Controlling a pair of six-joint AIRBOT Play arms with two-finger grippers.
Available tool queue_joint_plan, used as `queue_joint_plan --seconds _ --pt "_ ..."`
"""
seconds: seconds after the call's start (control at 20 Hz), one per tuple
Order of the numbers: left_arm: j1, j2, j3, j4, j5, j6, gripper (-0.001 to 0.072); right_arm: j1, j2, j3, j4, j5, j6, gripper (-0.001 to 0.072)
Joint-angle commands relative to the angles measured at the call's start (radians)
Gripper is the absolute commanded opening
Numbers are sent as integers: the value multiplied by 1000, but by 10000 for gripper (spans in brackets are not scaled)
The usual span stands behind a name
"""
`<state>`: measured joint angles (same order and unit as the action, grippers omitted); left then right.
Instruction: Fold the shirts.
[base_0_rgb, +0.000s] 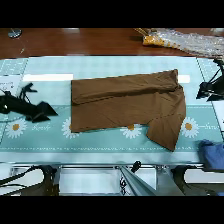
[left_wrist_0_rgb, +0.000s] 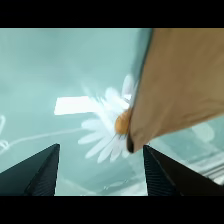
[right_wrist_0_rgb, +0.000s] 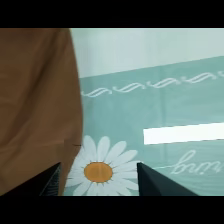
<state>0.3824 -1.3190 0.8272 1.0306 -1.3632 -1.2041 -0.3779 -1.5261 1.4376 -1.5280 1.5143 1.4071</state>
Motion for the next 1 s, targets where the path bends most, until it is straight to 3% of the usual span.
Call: queue_joint_plan --seconds 0.0,0.2,0.6,0.9,0.95 --pt "14 24 -172 -61 39 95 593 -26 28 -71 62 -53 -31 534" --pt "4 22 -239 -269 110 172 592 -26 28 -72 81 -76 -33 533" --pt "-138 14 -247 -307 167 169 590 -25 28 -72 84 -75 -32 528" --pt "-279 14 -284 -320 318 56 570 -26 28 -72 84 -71 -32 527" --pt "-294 14 -286 -327 338 55 443 -26 28 -72 84 -71 -32 528"
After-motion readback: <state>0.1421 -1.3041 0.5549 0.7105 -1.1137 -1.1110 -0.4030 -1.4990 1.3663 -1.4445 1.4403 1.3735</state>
